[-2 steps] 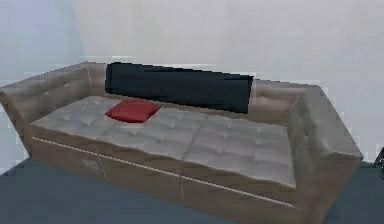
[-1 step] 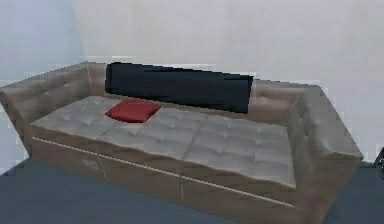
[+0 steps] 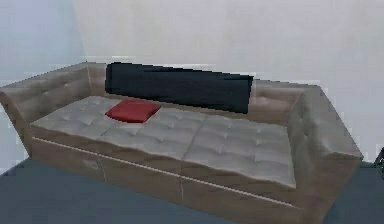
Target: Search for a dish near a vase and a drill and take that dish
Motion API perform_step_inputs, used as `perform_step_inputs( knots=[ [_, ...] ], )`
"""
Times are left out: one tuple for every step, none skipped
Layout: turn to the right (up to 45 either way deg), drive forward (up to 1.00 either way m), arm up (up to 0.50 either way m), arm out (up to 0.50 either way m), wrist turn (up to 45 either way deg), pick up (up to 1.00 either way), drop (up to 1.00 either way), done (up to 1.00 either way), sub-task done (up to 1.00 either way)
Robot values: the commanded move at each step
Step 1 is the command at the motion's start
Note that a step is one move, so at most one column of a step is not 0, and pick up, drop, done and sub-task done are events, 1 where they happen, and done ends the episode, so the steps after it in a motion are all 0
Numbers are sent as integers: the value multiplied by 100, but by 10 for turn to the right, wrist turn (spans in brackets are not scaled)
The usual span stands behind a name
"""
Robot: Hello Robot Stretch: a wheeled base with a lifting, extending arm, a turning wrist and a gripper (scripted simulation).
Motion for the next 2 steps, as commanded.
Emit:
perform_step_inputs(
  knots=[
    [0, 0, -30, 0, 0, 0, 0, 0, 0],
    [0, 0, 0, 0, 0, 100, 0, 0, 0]
  ],
)
